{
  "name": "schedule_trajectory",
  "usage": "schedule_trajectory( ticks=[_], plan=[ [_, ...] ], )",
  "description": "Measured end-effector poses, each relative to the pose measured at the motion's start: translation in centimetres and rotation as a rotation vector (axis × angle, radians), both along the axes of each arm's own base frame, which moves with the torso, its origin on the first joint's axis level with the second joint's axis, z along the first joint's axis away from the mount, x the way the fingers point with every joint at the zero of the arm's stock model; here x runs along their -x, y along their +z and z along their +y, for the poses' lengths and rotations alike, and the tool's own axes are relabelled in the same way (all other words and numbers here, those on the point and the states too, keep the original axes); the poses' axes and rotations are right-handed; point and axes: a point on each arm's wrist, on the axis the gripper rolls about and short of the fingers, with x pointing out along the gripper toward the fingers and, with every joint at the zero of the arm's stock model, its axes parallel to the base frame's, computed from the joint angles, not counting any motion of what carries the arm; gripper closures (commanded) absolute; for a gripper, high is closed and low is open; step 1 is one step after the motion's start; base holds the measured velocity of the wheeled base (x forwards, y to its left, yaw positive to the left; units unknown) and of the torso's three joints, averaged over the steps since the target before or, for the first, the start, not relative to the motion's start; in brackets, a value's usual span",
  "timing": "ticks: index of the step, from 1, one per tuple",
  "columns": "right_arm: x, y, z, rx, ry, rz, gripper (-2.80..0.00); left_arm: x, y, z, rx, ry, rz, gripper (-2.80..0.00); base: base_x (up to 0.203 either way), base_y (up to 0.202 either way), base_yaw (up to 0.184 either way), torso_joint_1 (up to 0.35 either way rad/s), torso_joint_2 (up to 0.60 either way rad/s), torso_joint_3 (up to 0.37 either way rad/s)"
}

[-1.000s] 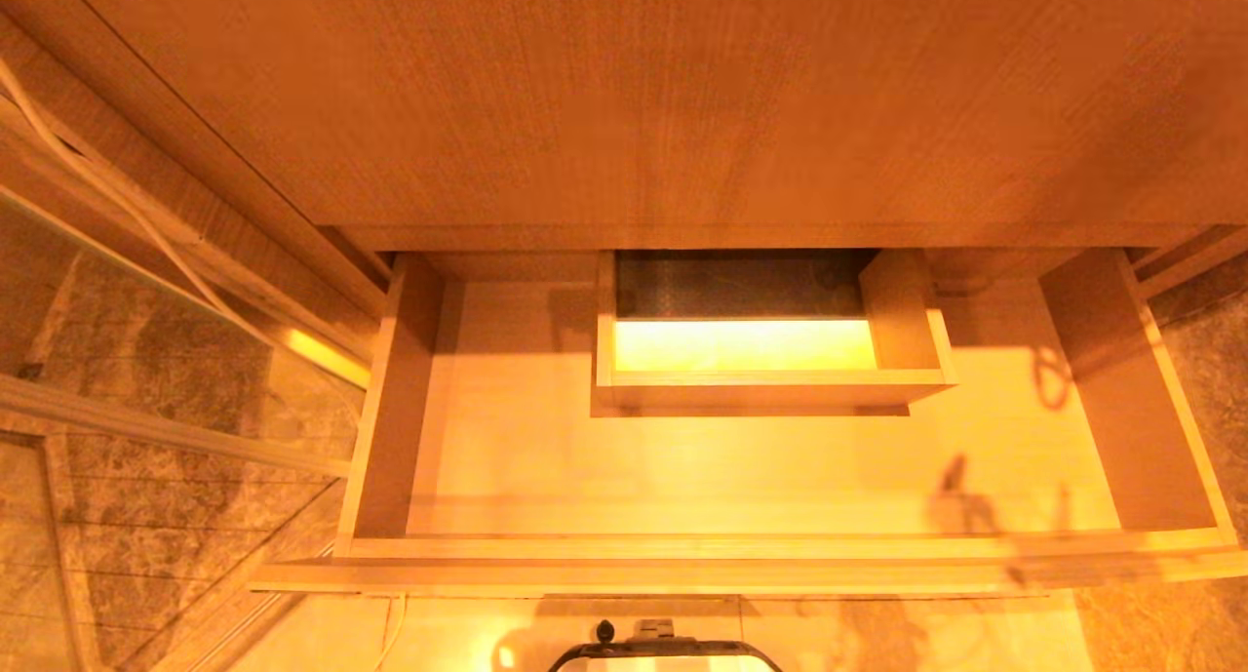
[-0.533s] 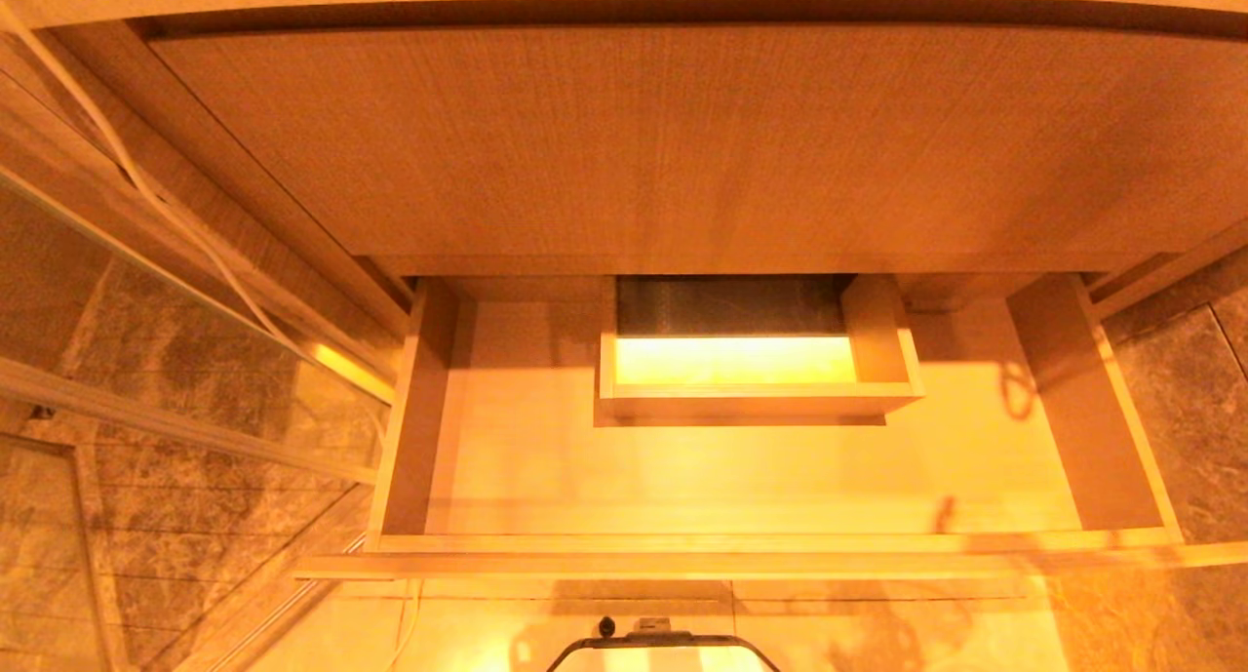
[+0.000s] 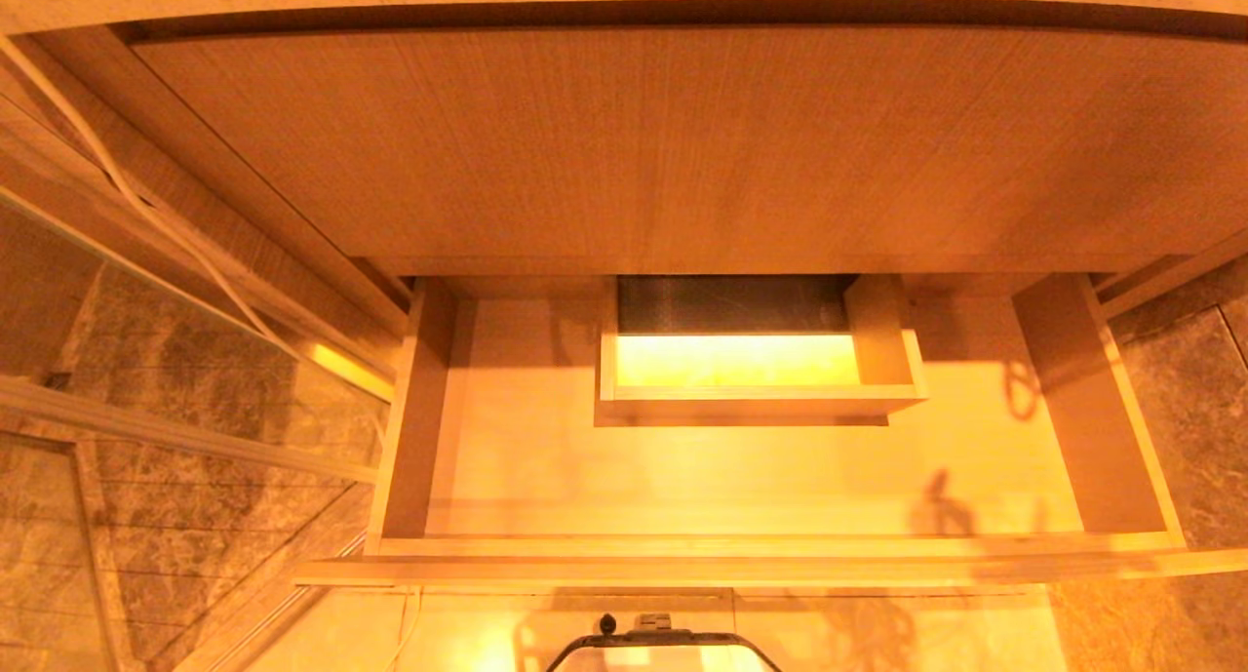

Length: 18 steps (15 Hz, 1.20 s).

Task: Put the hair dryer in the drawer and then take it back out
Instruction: Pick up the hairdryer

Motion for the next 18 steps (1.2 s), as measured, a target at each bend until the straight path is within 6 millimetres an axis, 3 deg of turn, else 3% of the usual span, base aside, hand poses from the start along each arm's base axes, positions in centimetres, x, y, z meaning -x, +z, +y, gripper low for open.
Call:
schedule_trajectory(
  ticks=[6, 18],
  plan=[
    [-0.9, -1.6, -0.3, -0.123, -0.023, 0.078, -2.80, 0.0, 0.0, 0.0, 0.000, 0.000, 0.000, 0.00, 0.000, 0.000, 0.000, 0.000, 0.00, 0.000],
    [-1.0, -1.8, -0.3, -0.125, -0.041, 0.094, -2.80, 0.0, 0.0, 0.0, 0.000, 0.000, 0.000, 0.00, 0.000, 0.000, 0.000, 0.000, 0.00, 0.000]
  ],
)
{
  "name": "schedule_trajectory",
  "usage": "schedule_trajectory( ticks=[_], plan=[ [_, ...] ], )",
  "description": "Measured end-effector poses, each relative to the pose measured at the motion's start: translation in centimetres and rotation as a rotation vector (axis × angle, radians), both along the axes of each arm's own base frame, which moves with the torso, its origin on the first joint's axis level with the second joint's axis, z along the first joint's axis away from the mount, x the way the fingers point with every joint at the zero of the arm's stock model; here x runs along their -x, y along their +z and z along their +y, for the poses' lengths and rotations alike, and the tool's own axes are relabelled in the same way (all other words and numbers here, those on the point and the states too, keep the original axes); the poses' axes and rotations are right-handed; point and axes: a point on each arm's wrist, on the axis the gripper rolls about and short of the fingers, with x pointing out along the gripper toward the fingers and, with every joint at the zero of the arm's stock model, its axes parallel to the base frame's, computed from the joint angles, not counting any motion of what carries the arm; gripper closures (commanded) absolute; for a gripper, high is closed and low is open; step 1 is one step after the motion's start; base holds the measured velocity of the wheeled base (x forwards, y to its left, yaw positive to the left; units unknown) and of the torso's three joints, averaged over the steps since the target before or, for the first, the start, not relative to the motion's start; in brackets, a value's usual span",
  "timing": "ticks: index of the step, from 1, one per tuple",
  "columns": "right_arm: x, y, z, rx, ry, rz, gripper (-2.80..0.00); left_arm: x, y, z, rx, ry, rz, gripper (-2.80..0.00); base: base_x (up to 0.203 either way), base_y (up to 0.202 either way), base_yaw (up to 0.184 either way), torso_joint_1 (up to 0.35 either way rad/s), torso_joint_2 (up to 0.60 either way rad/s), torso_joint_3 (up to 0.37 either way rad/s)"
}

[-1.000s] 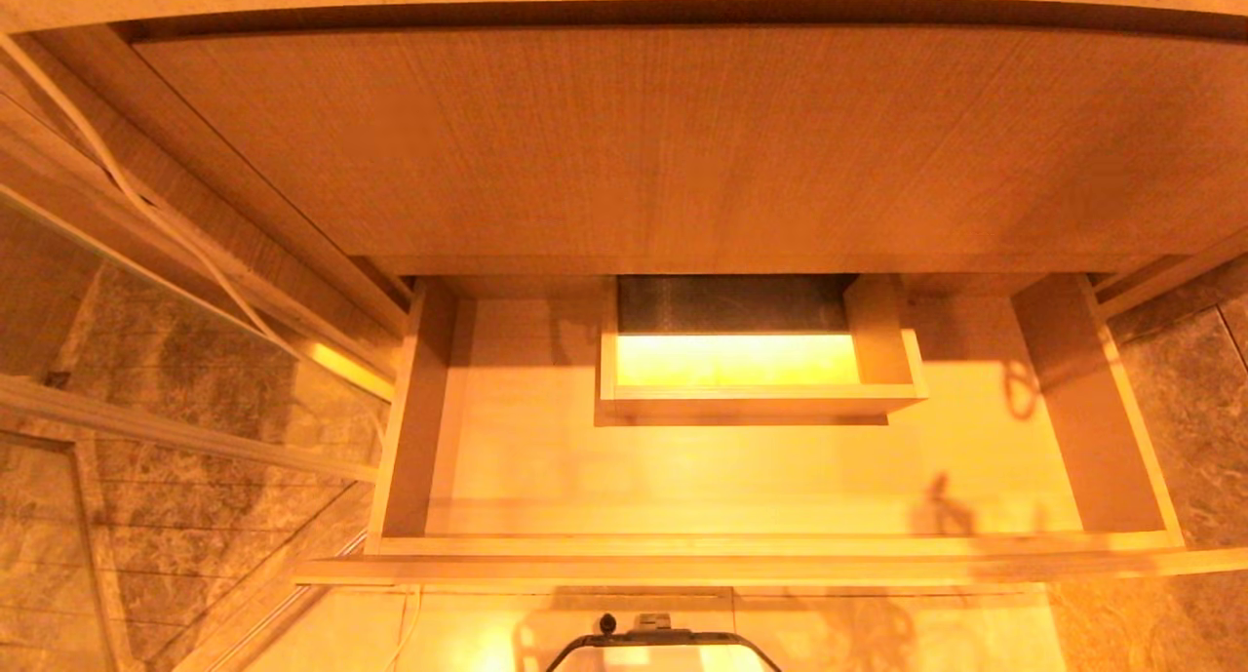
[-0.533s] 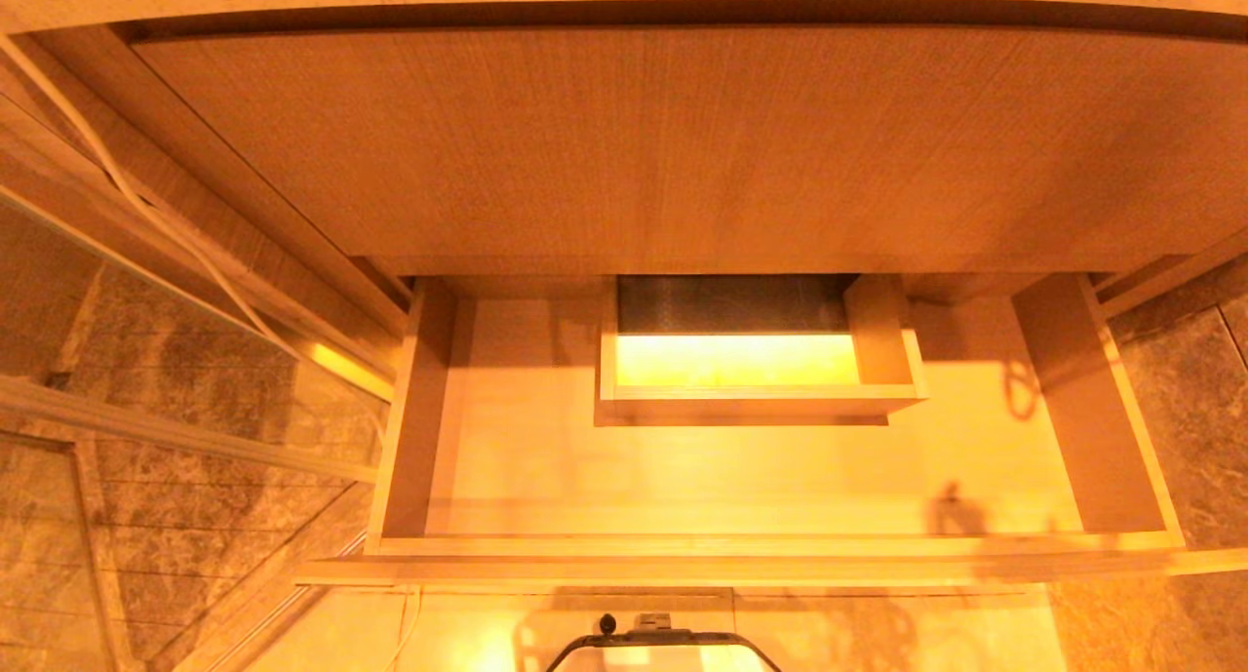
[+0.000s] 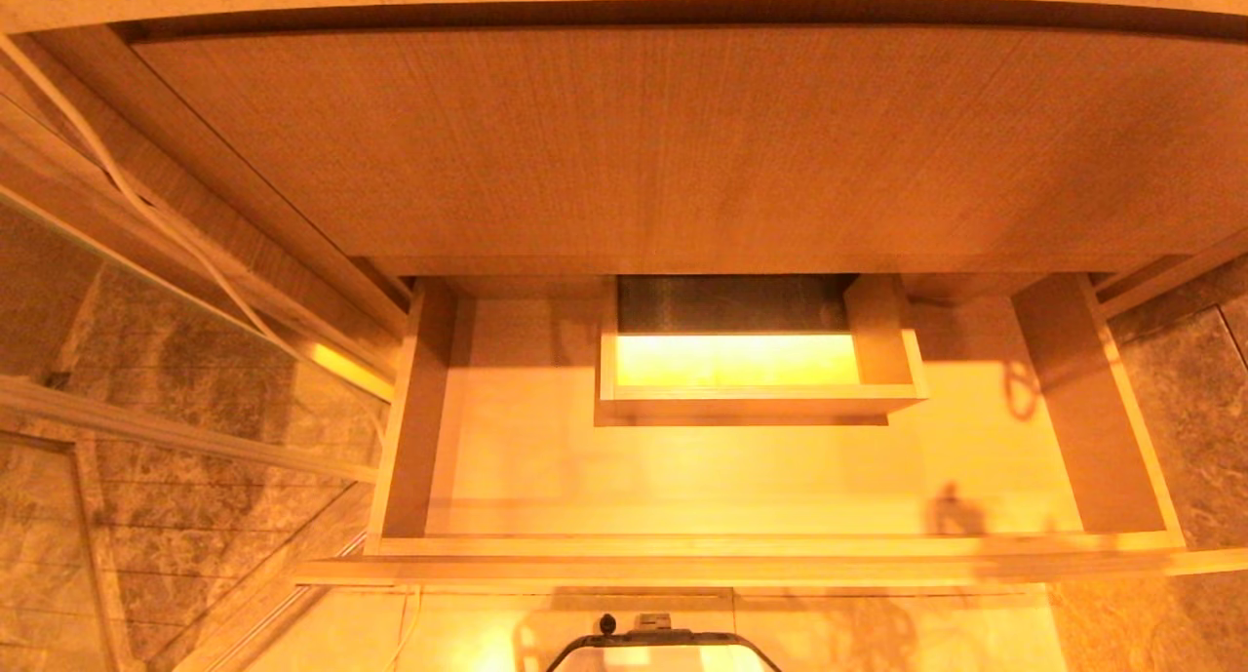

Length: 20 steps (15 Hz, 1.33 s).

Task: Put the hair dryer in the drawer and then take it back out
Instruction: Pick up the hairdryer

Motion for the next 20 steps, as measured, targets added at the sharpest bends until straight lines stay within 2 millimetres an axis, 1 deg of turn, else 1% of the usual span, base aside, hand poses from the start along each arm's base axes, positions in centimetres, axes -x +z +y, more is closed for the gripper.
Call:
schedule_trajectory(
  ticks=[6, 10, 12, 16, 20],
  plan=[
    [-0.1, -0.1, 0.1, 0.009, 0.039, 0.003, -2.80, 0.0, 0.0, 0.0, 0.000, 0.001, 0.000, 0.00, 0.000, 0.000, 0.000, 0.000, 0.00, 0.000],
    [0.1, 0.6, 0.2, 0.037, 0.059, -0.041, -2.80, 0.0, 0.0, 0.0, 0.000, 0.000, 0.000, 0.00, 0.000, 0.000, 0.000, 0.000, 0.00, 0.000],
    [-0.3, 1.0, 0.1, 0.047, 0.059, -0.075, -2.80, 0.0, 0.0, 0.0, 0.000, 0.000, 0.000, 0.00, 0.000, 0.000, 0.000, 0.000, 0.00, 0.000],
    [-2.3, 2.2, -0.4, 0.064, 0.058, -0.138, -2.80, 0.0, 0.0, 0.0, 0.000, 0.001, 0.000, 0.00, 0.000, 0.000, 0.000, 0.000, 0.00, 0.000],
    [-5.1, 3.1, -1.1, 0.080, 0.056, -0.190, -2.80, 0.0, 0.0, 0.0, 0.000, 0.000, 0.000, 0.00, 0.000, 0.000, 0.000, 0.000, 0.00, 0.000]
  ],
)
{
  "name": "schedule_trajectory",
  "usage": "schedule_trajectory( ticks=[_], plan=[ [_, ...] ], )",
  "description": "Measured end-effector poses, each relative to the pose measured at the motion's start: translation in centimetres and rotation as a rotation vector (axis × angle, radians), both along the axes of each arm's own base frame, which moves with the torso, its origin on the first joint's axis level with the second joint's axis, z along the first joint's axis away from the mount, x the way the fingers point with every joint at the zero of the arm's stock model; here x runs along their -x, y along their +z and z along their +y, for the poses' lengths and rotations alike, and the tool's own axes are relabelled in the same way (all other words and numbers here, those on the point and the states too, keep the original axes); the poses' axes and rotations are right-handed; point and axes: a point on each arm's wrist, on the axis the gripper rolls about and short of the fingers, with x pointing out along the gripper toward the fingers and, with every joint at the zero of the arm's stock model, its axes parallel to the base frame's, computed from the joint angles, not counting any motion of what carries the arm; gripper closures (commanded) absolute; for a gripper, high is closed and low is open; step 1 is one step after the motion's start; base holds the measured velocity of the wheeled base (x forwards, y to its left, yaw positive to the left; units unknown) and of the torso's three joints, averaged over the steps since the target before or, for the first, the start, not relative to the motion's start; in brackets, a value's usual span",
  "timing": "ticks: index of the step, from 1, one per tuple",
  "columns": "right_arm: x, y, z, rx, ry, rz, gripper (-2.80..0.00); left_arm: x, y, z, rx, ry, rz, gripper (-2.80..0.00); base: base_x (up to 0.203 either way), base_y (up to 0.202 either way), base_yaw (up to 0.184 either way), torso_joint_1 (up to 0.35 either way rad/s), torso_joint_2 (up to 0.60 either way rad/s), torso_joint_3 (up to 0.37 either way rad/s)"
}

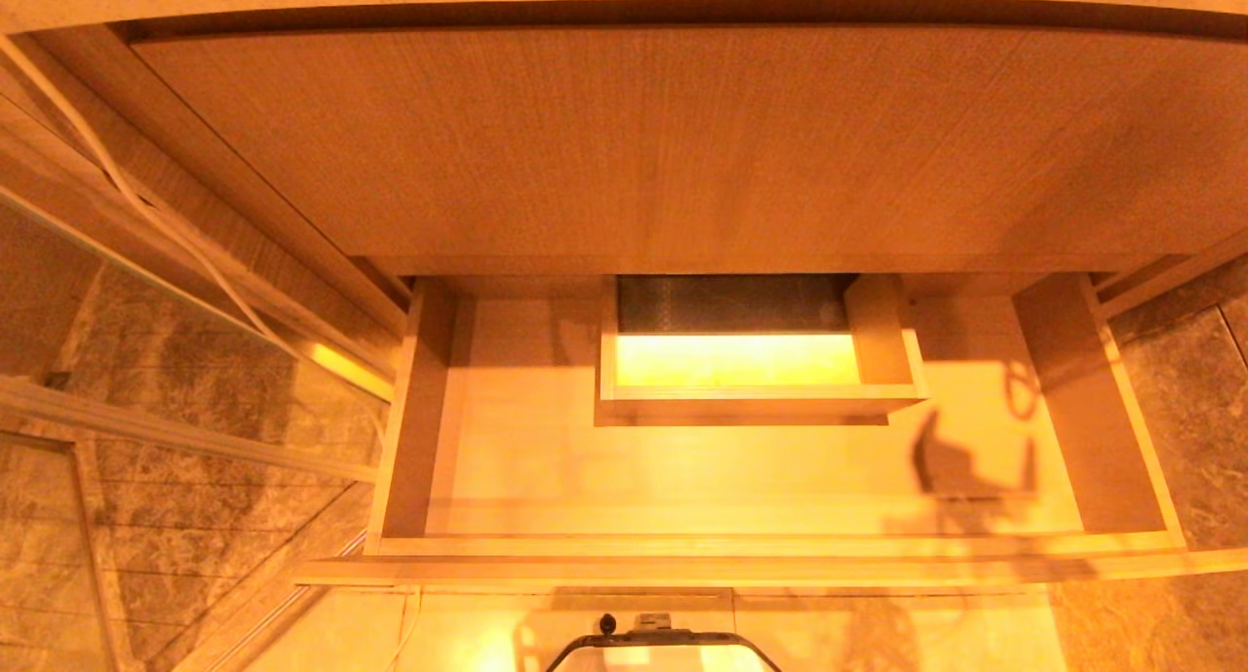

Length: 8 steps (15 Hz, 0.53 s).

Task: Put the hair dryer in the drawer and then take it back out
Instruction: Pick up the hairdryer

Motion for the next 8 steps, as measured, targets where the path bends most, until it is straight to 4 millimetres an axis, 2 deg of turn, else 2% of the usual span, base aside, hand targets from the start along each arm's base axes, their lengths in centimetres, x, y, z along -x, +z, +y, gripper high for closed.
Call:
schedule_trajectory(
  ticks=[4, 8],
  plan=[
    [-1.8, 0.1, -0.4, 0.018, -0.003, 0.002, -2.80, 0.0, 0.0, 0.0, 0.000, 0.000, 0.000, 0.00, 0.000, 0.000, 0.000, 0.000, 0.00, 0.000],
    [-2.4, -0.4, -0.6, 0.009, 0.000, 0.046, -2.80, 0.0, 0.0, 0.0, 0.000, 0.000, 0.000, 0.00, 0.000, 0.000, 0.000, 0.000, 0.00, 0.000]
  ],
)
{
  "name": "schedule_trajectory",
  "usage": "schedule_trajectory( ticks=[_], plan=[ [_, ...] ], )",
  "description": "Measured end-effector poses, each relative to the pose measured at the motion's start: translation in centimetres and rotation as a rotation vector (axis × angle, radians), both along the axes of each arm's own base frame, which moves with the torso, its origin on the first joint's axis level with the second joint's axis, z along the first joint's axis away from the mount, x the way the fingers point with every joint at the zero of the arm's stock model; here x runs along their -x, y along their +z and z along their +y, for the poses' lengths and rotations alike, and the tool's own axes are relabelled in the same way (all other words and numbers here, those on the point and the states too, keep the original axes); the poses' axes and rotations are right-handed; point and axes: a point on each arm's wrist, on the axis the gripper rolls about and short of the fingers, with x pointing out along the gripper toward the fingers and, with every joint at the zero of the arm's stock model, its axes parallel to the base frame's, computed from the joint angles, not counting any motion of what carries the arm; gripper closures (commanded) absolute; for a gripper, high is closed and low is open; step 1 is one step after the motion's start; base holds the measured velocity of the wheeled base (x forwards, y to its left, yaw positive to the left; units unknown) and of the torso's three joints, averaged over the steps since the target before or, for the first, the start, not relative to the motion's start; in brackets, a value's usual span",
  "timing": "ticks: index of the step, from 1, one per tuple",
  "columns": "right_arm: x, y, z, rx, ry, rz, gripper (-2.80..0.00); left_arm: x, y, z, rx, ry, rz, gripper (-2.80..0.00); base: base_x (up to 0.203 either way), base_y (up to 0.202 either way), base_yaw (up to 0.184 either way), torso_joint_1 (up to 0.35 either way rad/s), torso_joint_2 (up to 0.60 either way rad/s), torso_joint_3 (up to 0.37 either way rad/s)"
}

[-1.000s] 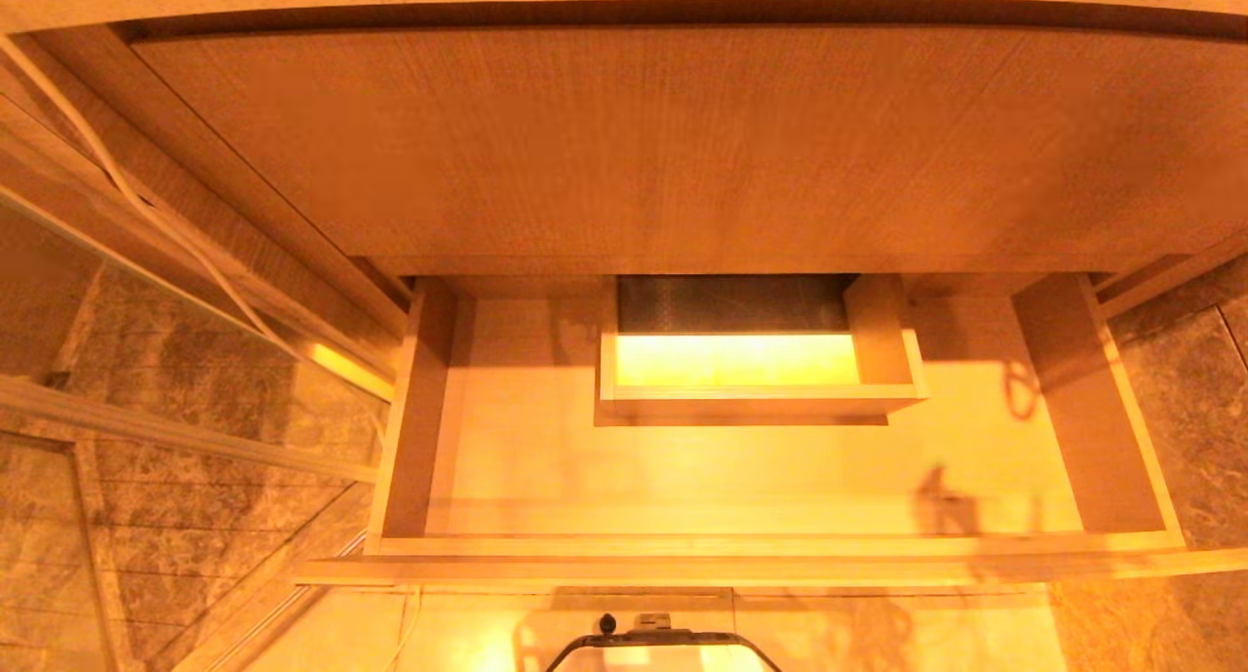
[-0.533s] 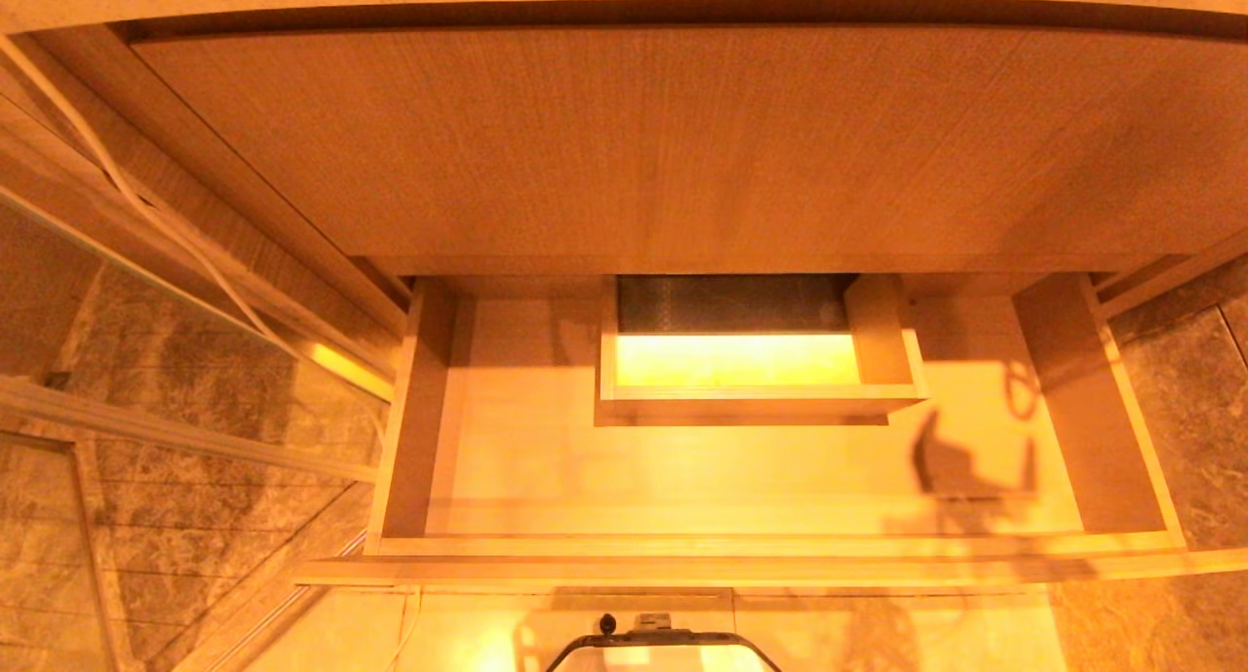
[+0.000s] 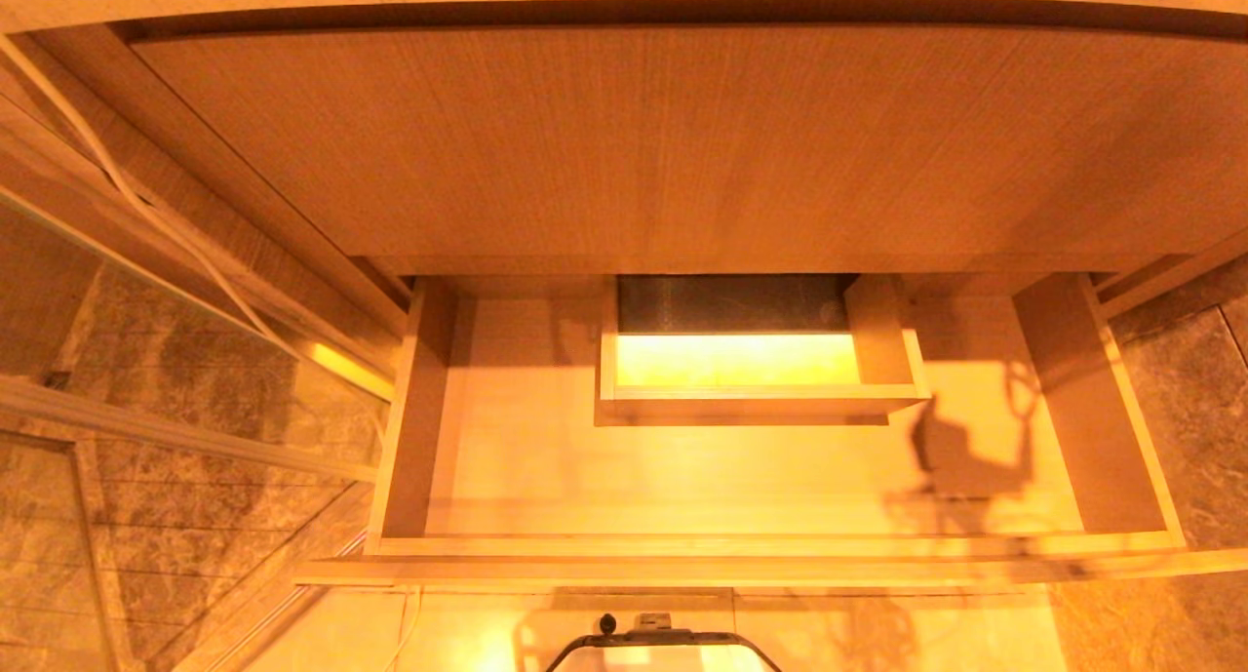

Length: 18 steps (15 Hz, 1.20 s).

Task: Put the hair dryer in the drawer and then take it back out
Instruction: Pick up the hairdryer

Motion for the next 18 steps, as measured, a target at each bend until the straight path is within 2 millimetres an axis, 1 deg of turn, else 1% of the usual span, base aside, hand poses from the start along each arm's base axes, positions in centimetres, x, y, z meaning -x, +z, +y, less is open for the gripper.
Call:
schedule_trajectory(
  ticks=[9, 13, 18],
  plan=[
    [0.07, -0.24, 0.03, 0.009, 0.001, 0.026, -2.80, 0.00, 0.00, 0.00, 0.000, 0.000, 0.000, 0.00, 0.000, 0.000, 0.000, 0.000, 0.00, 0.000],
    [0.14, 0.03, 0.04, 0.017, 0.001, 0.009, -2.80, 0.00, 0.00, 0.00, 0.000, 0.000, 0.000, 0.00, 0.000, 0.000, 0.000, 0.000, 0.00, 0.000],
    [-0.47, -0.36, -0.12, -0.006, -0.001, 0.036, -2.80, 0.00, 0.00, 0.00, 0.000, 0.000, 0.000, 0.00, 0.000, 0.000, 0.000, 0.000, 0.00, 0.000]
  ],
)
